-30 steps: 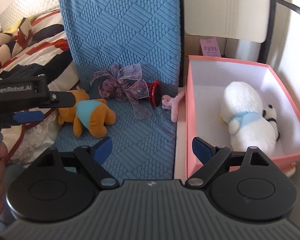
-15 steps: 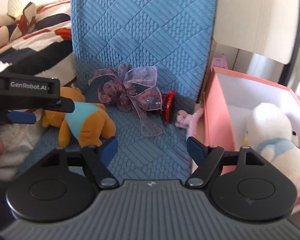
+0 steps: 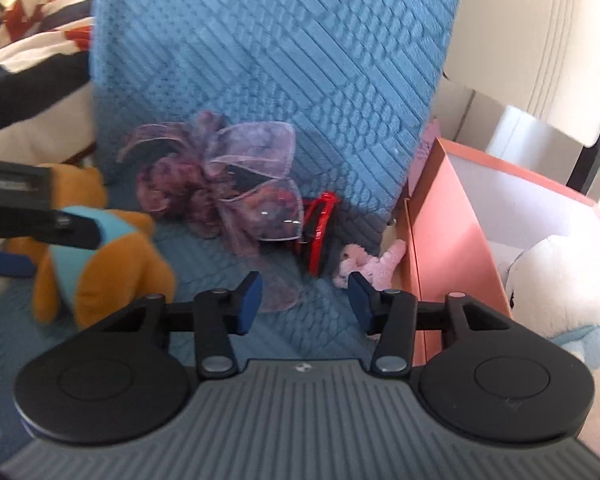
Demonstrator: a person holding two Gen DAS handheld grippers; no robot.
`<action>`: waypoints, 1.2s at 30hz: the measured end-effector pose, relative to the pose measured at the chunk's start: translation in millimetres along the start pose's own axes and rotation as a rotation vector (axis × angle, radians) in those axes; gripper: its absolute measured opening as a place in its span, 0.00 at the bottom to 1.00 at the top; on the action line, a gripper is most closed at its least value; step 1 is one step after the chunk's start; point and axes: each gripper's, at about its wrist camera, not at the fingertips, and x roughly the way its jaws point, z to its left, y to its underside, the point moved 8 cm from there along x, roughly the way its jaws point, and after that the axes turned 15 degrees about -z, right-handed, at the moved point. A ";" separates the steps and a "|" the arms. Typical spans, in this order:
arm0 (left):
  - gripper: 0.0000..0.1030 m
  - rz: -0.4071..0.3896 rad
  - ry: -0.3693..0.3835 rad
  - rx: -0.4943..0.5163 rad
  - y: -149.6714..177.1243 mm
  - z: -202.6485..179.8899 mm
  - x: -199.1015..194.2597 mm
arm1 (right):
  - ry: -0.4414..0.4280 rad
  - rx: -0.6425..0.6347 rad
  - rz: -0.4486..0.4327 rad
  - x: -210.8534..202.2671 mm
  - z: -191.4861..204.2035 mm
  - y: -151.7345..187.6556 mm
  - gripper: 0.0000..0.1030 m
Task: Organize objects
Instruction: 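Move left tool toward orange teddy bear while right tool approaches pink bunny plush, then close right tool on pink bunny plush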
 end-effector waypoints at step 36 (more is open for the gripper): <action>0.90 0.074 -0.060 -0.269 18.9 31.3 12.0 | 0.053 -0.119 0.089 64.9 -16.3 32.8 0.10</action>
